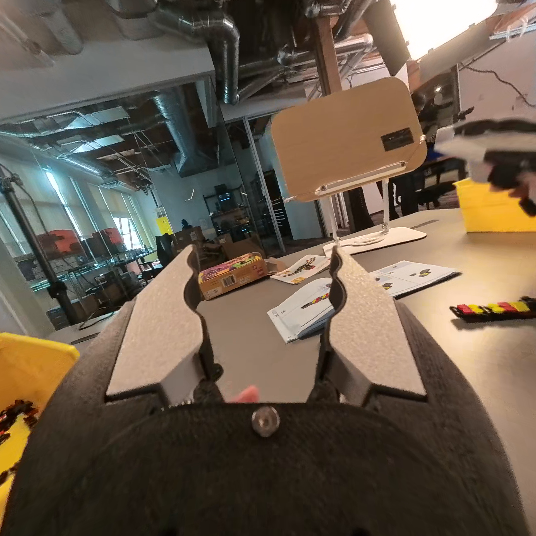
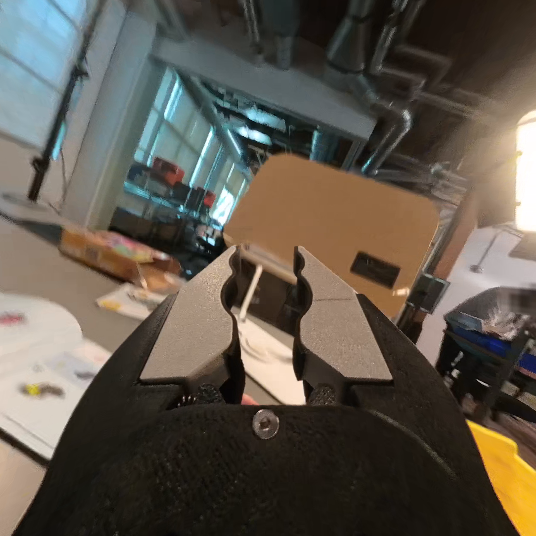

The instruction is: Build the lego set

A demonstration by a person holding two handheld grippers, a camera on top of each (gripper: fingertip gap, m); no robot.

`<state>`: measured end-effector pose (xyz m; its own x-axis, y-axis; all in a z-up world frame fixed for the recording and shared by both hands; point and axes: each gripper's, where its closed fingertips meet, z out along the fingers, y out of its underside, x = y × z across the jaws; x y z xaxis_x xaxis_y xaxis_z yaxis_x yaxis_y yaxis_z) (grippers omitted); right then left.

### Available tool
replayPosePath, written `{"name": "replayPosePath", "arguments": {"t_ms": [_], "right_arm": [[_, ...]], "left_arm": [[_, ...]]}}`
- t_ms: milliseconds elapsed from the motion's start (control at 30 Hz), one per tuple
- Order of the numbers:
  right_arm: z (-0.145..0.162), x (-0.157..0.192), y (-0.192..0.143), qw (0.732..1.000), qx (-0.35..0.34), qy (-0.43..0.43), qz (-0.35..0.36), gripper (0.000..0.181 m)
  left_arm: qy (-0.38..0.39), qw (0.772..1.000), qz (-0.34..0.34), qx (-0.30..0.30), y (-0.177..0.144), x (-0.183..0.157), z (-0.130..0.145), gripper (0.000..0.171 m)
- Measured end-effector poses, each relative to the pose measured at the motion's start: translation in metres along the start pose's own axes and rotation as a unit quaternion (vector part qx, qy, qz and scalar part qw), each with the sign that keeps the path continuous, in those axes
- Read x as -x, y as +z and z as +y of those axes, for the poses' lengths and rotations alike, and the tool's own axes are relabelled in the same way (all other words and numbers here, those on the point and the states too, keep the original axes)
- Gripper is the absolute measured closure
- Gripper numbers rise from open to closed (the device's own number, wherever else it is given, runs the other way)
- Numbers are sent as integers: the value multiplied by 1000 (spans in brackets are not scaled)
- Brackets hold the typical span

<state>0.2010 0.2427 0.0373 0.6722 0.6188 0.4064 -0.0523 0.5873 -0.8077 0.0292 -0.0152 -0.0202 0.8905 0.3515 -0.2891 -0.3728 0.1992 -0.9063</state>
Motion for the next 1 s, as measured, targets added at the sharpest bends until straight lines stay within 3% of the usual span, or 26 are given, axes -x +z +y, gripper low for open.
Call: {"name": "replayPosePath", "arguments": {"t_ms": [100,200,333,433,533,700,733,800,867,933,1000], "right_arm": [[-84,21,-5,996,-66,61,-10,149],[-136,98,-10,978,-123,133,-101,150],[-136,230,-34,944,-148,143,-258,150],[-131,293,-64,896,-136,193,-377,161],[-126,312,-73,883,-137,166,-417,162],[-121,308,-77,880,-134,173,-422,165],[-121,306,-78,880,-138,172,-420,166],[-122,304,-79,878,-142,176,-422,167],[-121,309,-81,873,-138,178,-433,166],[-119,312,-81,872,-133,174,-438,167],[-119,314,-82,870,-132,172,-443,167]], "left_arm": [[-11,1000,-2,-18,-9,8,-6,84],[-37,999,-7,-12,-13,17,-3,85],[-36,999,-31,-19,-23,33,-6,87],[-8,998,-59,9,-28,46,1,96],[12,996,-82,42,-30,55,10,99],[-113,986,-58,107,-54,86,12,123],[-129,982,-44,130,-59,100,9,133],[-165,968,-17,190,-63,136,2,138],[-198,936,1,290,-69,171,8,136],[-217,898,-12,382,-74,206,26,123],[-218,847,-8,485,-84,226,56,123]]}}
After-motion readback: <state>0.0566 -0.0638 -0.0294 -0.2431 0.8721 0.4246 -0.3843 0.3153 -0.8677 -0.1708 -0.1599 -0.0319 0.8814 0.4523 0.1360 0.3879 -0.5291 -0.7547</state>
